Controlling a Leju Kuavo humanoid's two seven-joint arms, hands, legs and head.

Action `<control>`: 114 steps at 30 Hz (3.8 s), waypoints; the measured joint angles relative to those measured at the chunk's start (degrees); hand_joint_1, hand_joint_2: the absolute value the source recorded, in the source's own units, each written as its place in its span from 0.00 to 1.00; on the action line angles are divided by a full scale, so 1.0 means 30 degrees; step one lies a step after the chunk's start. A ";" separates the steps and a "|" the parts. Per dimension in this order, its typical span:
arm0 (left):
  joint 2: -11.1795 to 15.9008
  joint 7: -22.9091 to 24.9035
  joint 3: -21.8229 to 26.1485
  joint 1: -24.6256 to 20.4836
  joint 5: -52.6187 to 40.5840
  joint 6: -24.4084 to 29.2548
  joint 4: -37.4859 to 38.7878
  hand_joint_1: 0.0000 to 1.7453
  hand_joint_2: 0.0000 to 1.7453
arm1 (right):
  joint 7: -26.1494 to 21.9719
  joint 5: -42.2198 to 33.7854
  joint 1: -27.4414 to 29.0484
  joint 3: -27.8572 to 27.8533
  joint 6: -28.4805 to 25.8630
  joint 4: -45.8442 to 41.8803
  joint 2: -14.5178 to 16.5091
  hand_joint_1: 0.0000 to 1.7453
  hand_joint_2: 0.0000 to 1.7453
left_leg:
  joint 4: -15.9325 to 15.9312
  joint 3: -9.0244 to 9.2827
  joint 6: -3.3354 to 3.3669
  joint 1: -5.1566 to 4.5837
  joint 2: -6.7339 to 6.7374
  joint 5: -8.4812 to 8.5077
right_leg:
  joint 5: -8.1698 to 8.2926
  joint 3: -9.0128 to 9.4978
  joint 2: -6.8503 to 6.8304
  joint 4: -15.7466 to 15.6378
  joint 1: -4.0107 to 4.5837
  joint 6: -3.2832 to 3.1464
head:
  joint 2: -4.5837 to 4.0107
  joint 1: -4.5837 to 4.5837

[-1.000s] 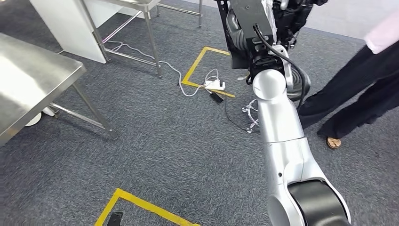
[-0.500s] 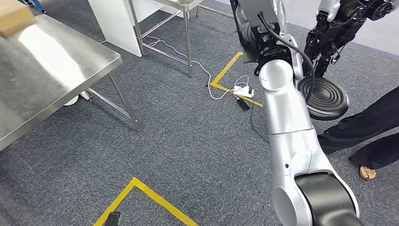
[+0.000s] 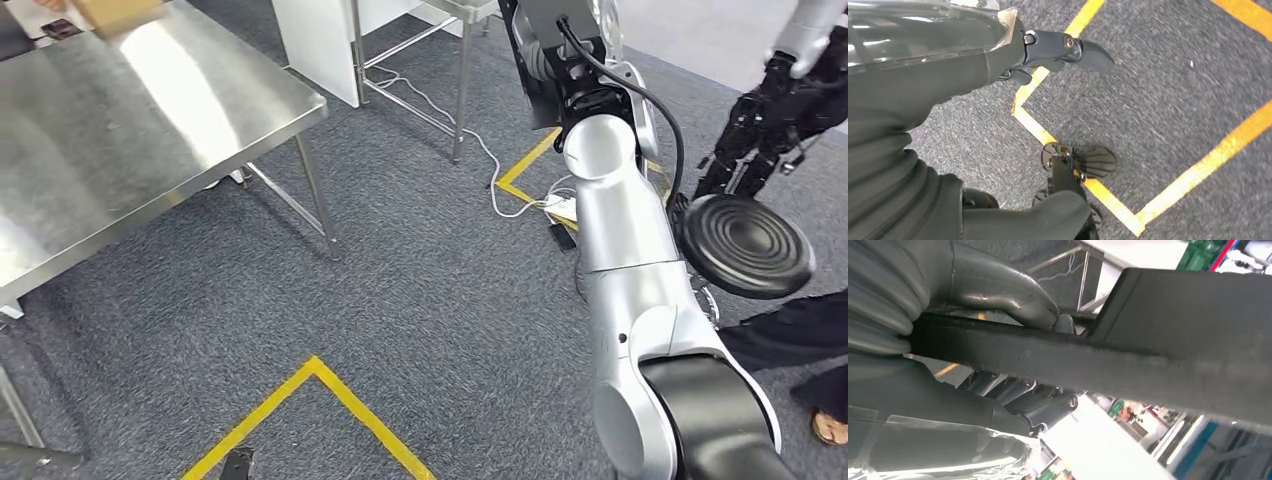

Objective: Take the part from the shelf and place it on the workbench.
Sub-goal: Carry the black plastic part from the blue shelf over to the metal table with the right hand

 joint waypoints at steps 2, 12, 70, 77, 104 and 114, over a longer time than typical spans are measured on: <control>0.0007 -0.0011 0.0031 -0.0018 0.0004 0.0018 -0.0002 0.00 1.00 | 0.0002 0.0002 -0.0069 -0.0005 -0.0004 0.0056 -0.0058 1.00 1.00 | -0.0090 0.0065 0.0256 0.0063 -0.0351 0.0099 | -0.0718 -0.0655 0.0811 0.1379 -0.0133 0.0031 | 0.0000 0.0018; -0.0062 -0.0129 0.0322 0.0009 0.0270 -0.0139 0.0000 0.00 1.00 | -0.0258 -0.0022 -0.0134 0.0005 -0.0451 0.0914 -0.0217 1.00 1.00 | -0.0039 -0.0122 0.0095 0.0010 -0.2641 0.0290 | 0.0199 -0.0199 0.3344 0.0104 -0.0395 0.0294 | 0.0000 0.0049; 0.0000 -0.0433 0.1284 0.0312 0.0499 0.0084 0.0022 0.00 1.00 | -0.0606 0.2893 -0.0713 0.0878 -0.2157 0.3238 -0.0129 1.00 1.00 | -0.0306 0.0099 0.0338 0.0113 -0.2086 0.0275 | -0.0958 -0.1306 0.2371 0.2929 -0.0353 0.0494 | 0.0000 -0.0004; 0.0066 -0.0463 0.1308 0.0488 0.0443 0.0036 0.0024 0.00 1.00 | -0.1040 0.3005 -0.0784 0.0916 -0.1991 0.3366 -0.0016 1.00 1.00 | 0.0139 -0.0491 -0.0485 0.0151 -0.2180 0.0164 | 0.0287 -0.0022 0.2822 0.0032 -0.0451 -0.0297 | 0.0000 -0.0090; 0.0224 0.0004 0.0625 0.0316 -0.1419 0.0046 0.0022 0.00 1.00 | -0.1745 0.2164 -0.0664 0.0760 -0.1195 0.3096 -0.0647 1.00 1.00 | 0.0032 0.0050 0.0238 -0.0357 -0.0439 -0.0220 | 0.0356 -0.0024 0.1778 -0.0234 -0.0335 -0.0049 | 0.0000 -0.0115; 0.0158 0.0051 0.0512 0.0243 -0.1494 -0.0057 0.0022 0.00 1.00 | -0.1931 0.2055 -0.0224 0.0729 -0.1330 0.2918 -0.0949 1.00 1.00 | -0.0416 0.0396 0.0465 0.0082 -0.0582 -0.0059 | -0.0894 -0.2177 0.1881 0.3592 -0.0440 0.0356 | 0.0000 -0.0091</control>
